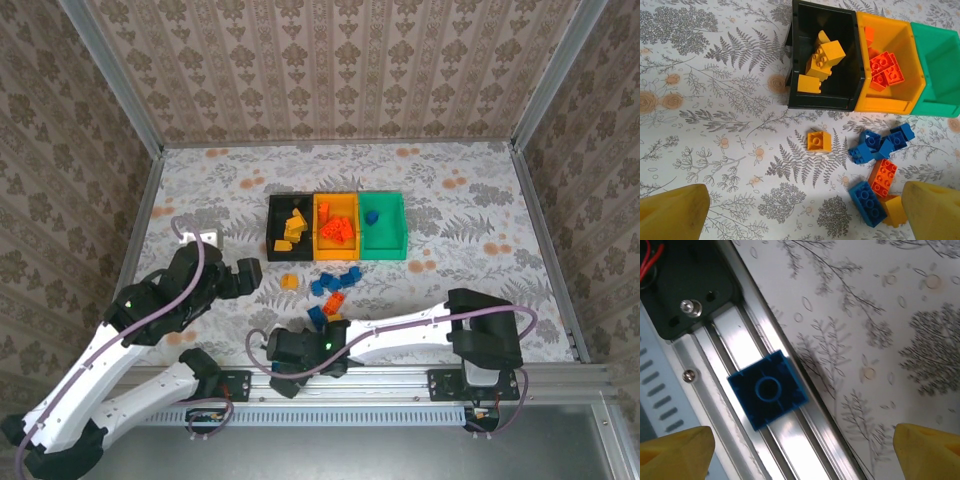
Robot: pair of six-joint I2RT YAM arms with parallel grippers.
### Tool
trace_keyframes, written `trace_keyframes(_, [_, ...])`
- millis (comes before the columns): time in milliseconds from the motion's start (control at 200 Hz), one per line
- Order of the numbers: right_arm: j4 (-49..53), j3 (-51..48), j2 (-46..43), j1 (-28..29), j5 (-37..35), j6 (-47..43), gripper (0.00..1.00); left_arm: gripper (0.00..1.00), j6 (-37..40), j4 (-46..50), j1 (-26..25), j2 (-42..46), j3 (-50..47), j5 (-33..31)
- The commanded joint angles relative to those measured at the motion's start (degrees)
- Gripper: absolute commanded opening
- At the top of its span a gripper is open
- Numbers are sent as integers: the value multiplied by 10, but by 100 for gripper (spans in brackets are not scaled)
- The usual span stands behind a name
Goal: Sort the legos into containers by color
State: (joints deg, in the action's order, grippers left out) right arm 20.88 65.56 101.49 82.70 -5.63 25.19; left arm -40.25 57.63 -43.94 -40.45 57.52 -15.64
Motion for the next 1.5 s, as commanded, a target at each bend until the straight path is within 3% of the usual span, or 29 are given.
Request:
trace_keyframes(0, [-23,26,35,8,-25,-14,93,100,27,-5,9,0,5,14])
trace_keyframes(270, [-42,41,96,8,-15,-25,87,100,27,-15,15,2,-10,26])
trace_keyframes(535, [-68,33,97,5,-11,-27,81,100,29,-20,22,-5,-17,32])
trace_keyframes(905, [-86,12,81,0,-12,-29,49,100,33,-28,38,-17,-18,46])
trace_keyframes(1230, [-104,-53,-2,-35,-37,-12,39,100,32,-52,42,-40,-22,59])
trace_keyframes(1495, [-76,-135,-172,-114,-82,15,38,100,30,-80,45,-47,-34,67])
